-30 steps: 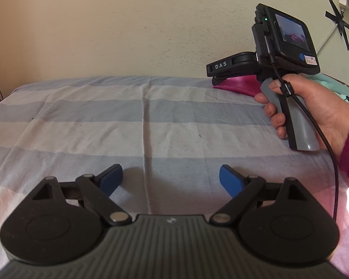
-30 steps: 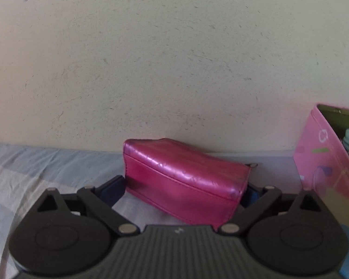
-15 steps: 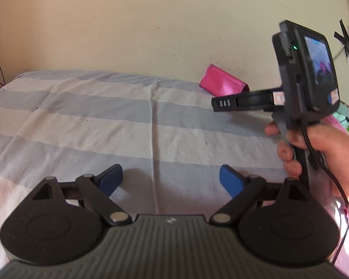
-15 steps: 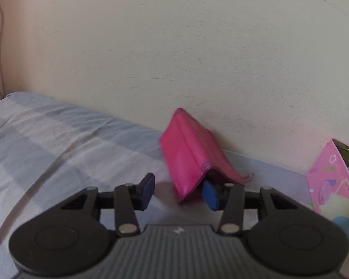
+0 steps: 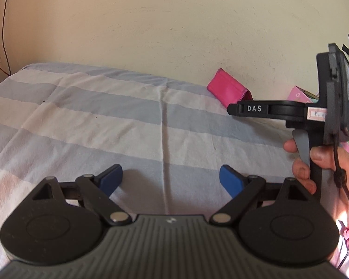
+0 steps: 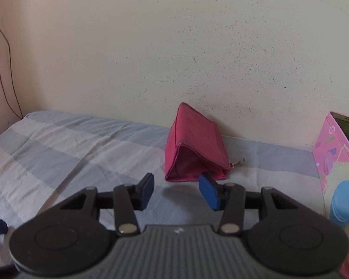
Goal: Organize objects
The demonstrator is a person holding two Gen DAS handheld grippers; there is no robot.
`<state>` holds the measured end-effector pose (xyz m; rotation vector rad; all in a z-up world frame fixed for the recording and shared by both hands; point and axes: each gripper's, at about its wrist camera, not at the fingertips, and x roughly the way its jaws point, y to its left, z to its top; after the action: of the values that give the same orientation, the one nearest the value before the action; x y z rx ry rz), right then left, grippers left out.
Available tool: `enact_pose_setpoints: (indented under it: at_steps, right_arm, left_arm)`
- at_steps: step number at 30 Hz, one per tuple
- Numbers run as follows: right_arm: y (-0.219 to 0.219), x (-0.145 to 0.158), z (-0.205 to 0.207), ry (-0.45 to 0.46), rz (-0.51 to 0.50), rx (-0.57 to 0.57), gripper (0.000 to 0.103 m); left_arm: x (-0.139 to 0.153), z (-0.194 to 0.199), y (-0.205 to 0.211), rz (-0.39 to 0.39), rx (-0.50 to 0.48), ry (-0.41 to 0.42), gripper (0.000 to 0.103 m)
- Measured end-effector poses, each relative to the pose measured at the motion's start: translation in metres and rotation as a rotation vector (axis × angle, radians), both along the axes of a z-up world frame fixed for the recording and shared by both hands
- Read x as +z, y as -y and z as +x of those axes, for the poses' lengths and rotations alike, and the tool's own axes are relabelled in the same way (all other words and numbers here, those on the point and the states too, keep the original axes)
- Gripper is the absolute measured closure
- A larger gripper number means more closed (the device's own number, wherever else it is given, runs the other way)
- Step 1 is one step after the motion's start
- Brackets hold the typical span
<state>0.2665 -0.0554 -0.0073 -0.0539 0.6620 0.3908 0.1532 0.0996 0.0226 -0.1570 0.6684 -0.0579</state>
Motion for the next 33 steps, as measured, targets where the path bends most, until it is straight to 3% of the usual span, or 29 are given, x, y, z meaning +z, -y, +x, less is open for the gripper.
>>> enact_pose_setpoints:
  at_steps: [2,4,10,16,20,22,25,28,31,33]
  right_arm:
    - [-0.001,-0.002,0.006,-0.005,0.022,-0.018,0.069]
    - [-0.003,-0.004,0.012,-0.010,0.043,-0.031,0.092]
    - [0.003,-0.005,-0.007,-0.010,0.021,0.001,0.094]
    - [0.041,0.005,-0.097,-0.026,-0.008,0.153,0.094]
    - [0.083,0.010,-0.164,-0.042,-0.023,0.215,0.093]
    - [0.110,0.011,-0.196,-0.042,-0.032,0.209,0.093]
    - [0.150,0.013,-0.238,-0.035,-0.056,0.161,0.095]
    - [0.190,0.008,-0.268,-0.051,-0.106,0.034,0.094]
    - [0.233,0.010,-0.288,-0.065,-0.017,-0.071,0.090]
    - [0.254,0.014,-0.294,-0.062,0.056,-0.123,0.090]
  left_arm:
    - [0.000,0.000,0.001,0.009,-0.003,0.001,0.011]
    - [-0.001,-0.001,0.003,0.017,-0.006,0.002,0.011]
    - [0.000,-0.001,-0.002,-0.015,-0.007,-0.001,0.011]
    - [0.009,-0.010,-0.010,-0.090,-0.043,0.066,0.012]
    - [0.016,-0.025,-0.001,-0.149,-0.190,0.140,0.012]
    - [0.016,-0.032,0.011,-0.179,-0.309,0.148,0.015]
    - [0.014,-0.042,0.033,-0.217,-0.470,0.123,0.019]
    - [0.011,-0.053,0.066,-0.233,-0.597,0.077,0.022]
    - [0.015,-0.063,0.090,-0.267,-0.673,0.040,0.022]
    - [0.019,-0.066,0.097,-0.285,-0.663,0.032,0.021]
